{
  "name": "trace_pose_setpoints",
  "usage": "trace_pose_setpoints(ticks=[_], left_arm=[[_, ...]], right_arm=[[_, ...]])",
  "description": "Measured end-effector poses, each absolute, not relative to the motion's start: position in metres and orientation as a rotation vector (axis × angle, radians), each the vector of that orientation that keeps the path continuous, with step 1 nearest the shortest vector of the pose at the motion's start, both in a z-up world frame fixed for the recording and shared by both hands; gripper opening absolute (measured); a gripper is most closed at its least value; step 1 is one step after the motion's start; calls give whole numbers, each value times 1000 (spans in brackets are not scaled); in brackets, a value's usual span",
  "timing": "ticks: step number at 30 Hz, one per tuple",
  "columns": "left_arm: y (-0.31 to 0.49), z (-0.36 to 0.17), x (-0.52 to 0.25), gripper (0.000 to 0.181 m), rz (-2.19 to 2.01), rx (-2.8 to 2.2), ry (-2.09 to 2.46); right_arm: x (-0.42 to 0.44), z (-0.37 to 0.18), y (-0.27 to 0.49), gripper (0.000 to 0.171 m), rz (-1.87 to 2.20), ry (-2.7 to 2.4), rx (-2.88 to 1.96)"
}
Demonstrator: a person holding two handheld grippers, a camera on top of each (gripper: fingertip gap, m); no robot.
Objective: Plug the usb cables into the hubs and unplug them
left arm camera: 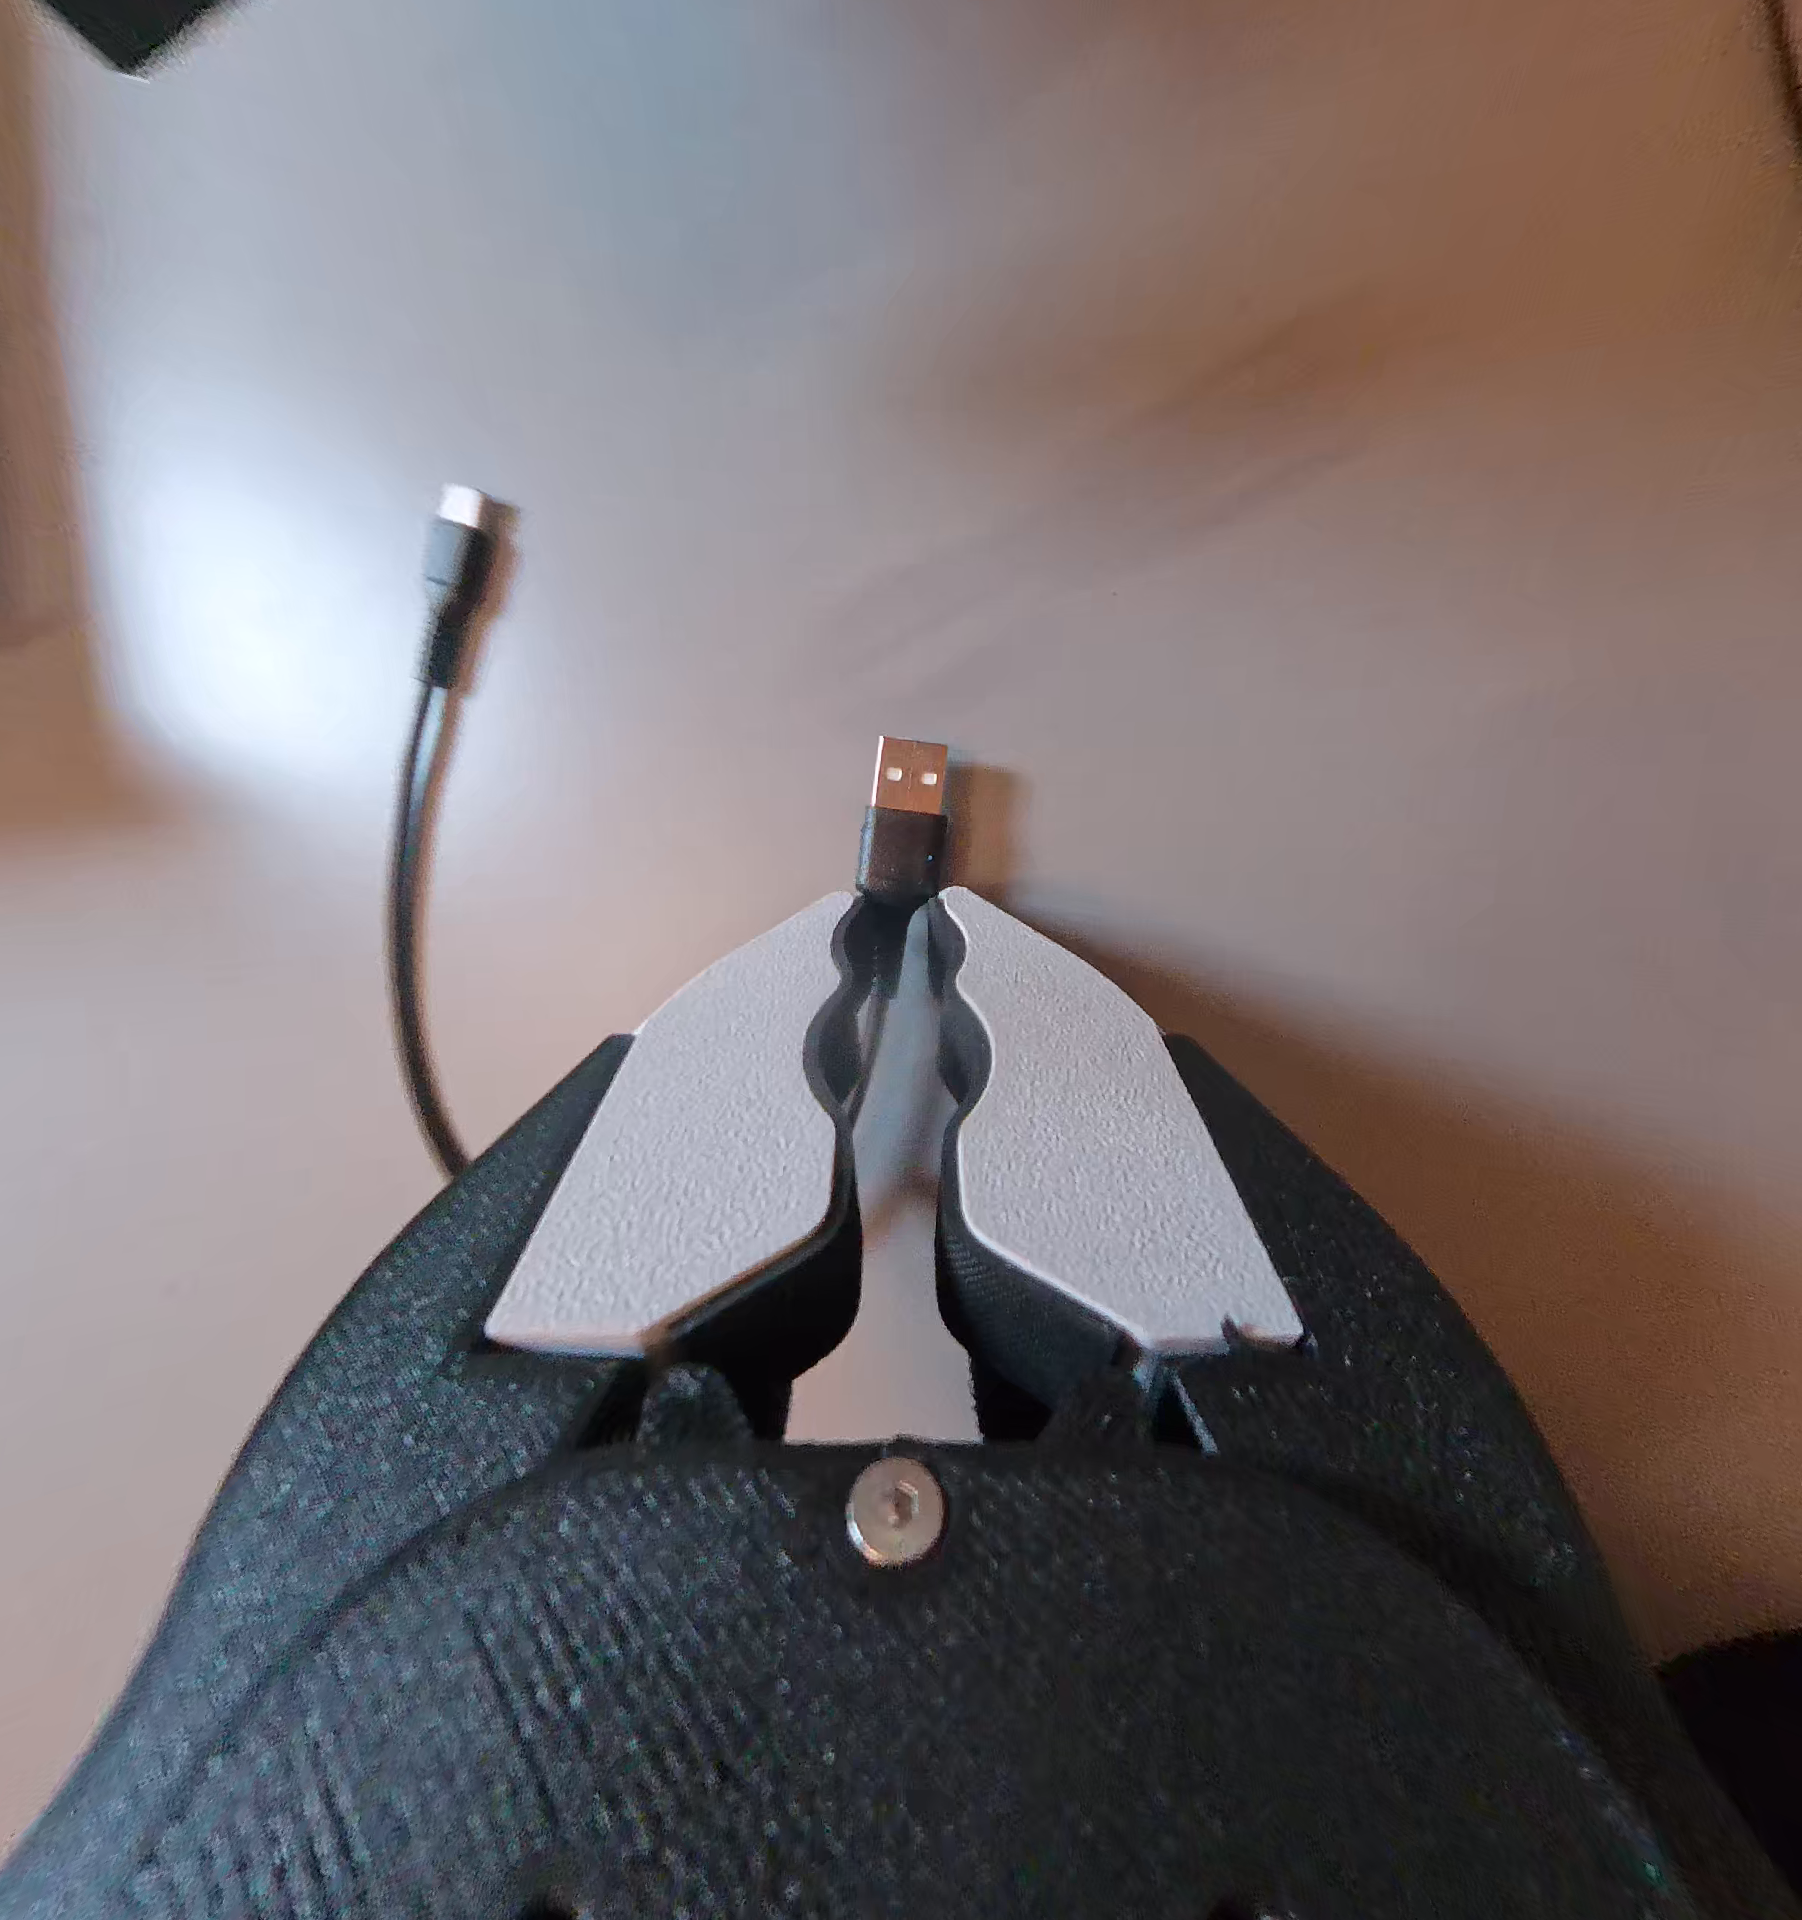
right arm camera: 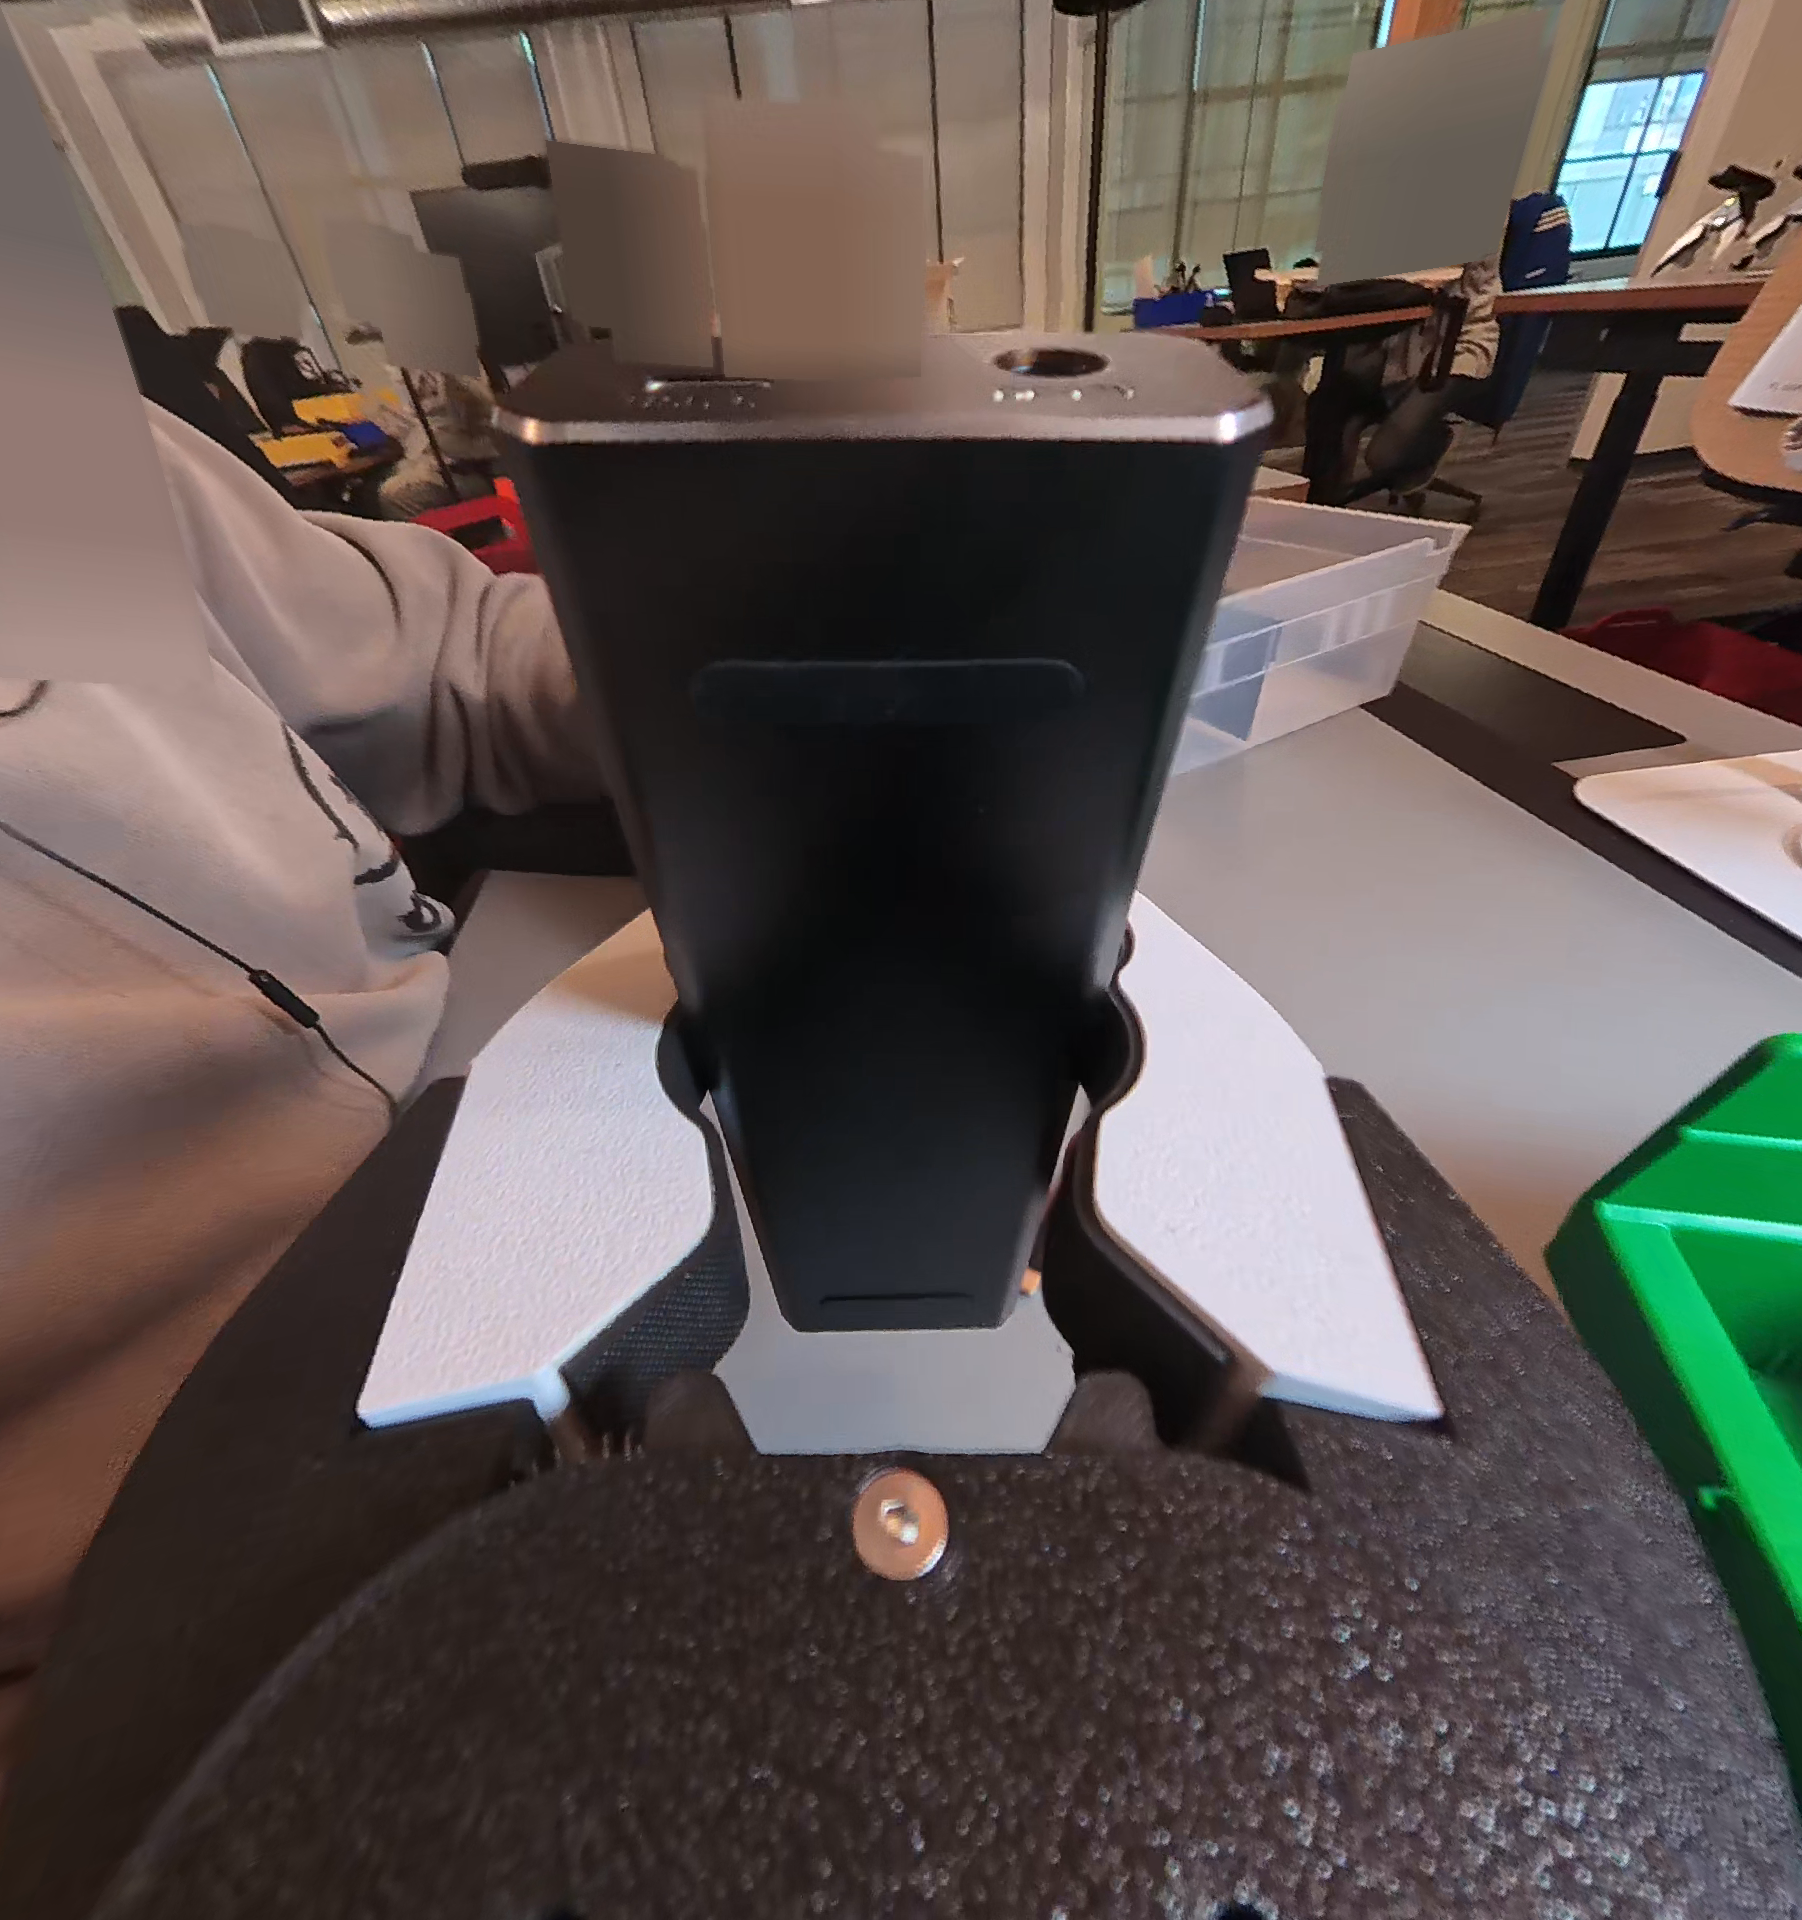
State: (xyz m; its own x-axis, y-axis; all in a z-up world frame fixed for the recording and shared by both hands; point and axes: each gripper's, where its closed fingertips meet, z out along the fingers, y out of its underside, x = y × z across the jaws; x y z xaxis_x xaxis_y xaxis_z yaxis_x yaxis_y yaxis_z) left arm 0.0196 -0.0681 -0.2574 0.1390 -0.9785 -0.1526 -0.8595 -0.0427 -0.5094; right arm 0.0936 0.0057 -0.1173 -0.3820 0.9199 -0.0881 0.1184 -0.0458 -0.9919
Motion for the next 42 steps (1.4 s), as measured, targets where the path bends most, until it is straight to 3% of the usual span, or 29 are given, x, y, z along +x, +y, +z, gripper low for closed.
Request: trace_pose_setpoints(ticks=[10,19,42], left_arm=[[-40,-107,-1,6,-533,-1918,1044],[-41,-148,50,6,-462,-2125,1266],[-47,-137,58,6,-458,-2017,1317]], right_arm=[[75,-150,-3,71,1237,-1715,-1158],[60,-166,-38,70,1219,-1862,-1088],[60,-167,-48,71,1270,-1881,-1052]])
